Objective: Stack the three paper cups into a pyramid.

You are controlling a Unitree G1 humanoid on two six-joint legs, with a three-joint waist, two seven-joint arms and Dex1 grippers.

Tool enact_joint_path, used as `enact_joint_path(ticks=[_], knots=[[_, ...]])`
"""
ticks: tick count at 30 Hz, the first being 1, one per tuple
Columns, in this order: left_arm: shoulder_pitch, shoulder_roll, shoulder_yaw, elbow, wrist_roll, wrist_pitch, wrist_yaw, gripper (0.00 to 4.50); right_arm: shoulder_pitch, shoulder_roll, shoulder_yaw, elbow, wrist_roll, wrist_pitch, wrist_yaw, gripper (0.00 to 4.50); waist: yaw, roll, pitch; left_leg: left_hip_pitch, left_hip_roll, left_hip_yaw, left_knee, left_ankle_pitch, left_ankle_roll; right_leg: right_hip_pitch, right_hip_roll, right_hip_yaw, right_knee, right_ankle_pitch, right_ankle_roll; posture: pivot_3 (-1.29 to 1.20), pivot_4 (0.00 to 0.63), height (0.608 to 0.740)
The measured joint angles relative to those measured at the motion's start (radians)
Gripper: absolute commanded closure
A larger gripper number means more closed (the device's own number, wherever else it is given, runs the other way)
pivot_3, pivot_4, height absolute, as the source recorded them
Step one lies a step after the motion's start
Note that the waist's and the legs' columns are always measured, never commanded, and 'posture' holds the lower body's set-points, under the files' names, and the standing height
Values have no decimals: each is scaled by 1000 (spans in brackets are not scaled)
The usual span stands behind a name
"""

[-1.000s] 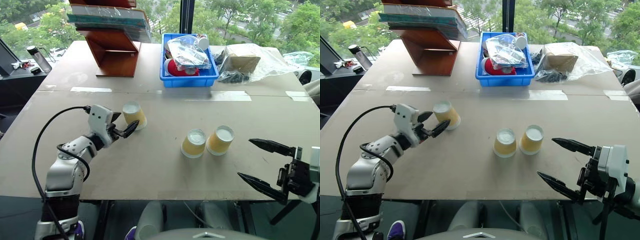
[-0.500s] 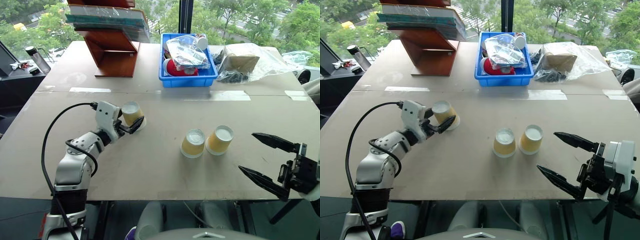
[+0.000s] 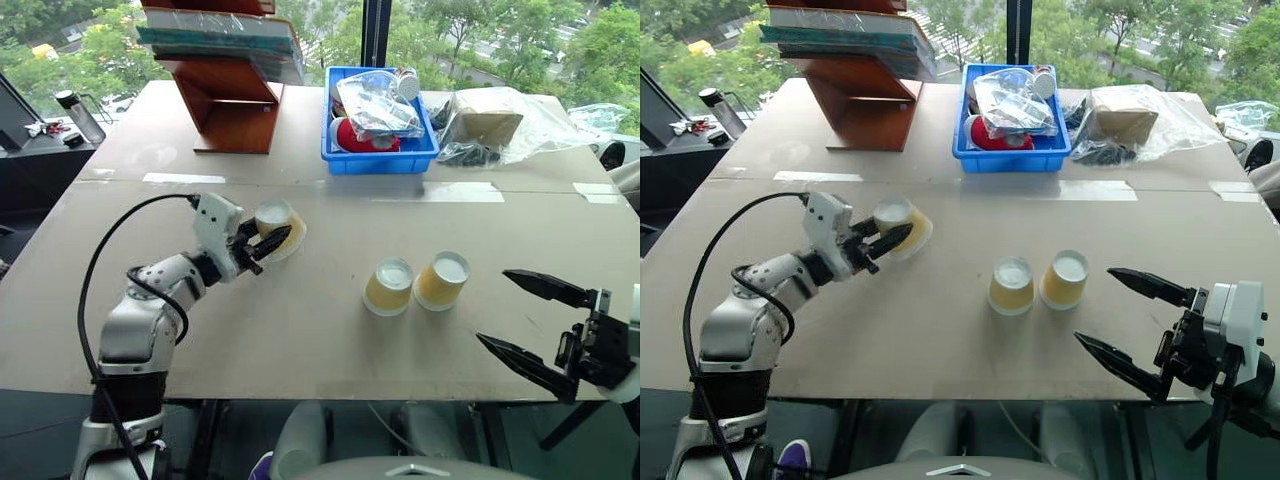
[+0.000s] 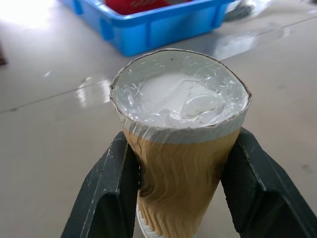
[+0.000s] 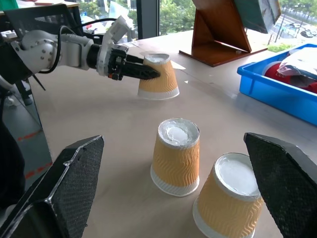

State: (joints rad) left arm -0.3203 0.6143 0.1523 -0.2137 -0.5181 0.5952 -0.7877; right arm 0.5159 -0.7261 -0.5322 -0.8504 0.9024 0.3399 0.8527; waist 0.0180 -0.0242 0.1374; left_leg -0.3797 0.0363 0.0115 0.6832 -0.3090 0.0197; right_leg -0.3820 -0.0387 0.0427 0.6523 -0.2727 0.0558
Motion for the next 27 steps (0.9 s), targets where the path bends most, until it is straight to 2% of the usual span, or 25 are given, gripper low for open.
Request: enact_joint_path(ticks=[3,10,17,27], knots=[[-151,14,-54,-15,-92,91,-105,2462,19,8,-5,-3,-17,-3,-2,0,-1,0,0,0,-1,0,1,0,0,0,0,0,0,0,0,0,150,740],[-388,-46,-212,73,-122,139,-245,2462,94,60,-38,-61,-31,-7,-43,0,-6,1,1,0,0,0,0,0,0,0,3,1,0,0,0,0,150,740],[-514,-103,-388,189,-42,135,-336,2462,145,85,-57,-117,-35,-16,-87,0,-5,1,1,0,0,0,1,0,0,0,3,1,0,0,0,0,150,740],[-581,-191,-470,256,9,149,-366,2462,191,102,-69,-162,-35,-17,-144,0,-4,2,1,-1,0,0,1,0,0,0,3,1,-1,0,0,0,150,740]])
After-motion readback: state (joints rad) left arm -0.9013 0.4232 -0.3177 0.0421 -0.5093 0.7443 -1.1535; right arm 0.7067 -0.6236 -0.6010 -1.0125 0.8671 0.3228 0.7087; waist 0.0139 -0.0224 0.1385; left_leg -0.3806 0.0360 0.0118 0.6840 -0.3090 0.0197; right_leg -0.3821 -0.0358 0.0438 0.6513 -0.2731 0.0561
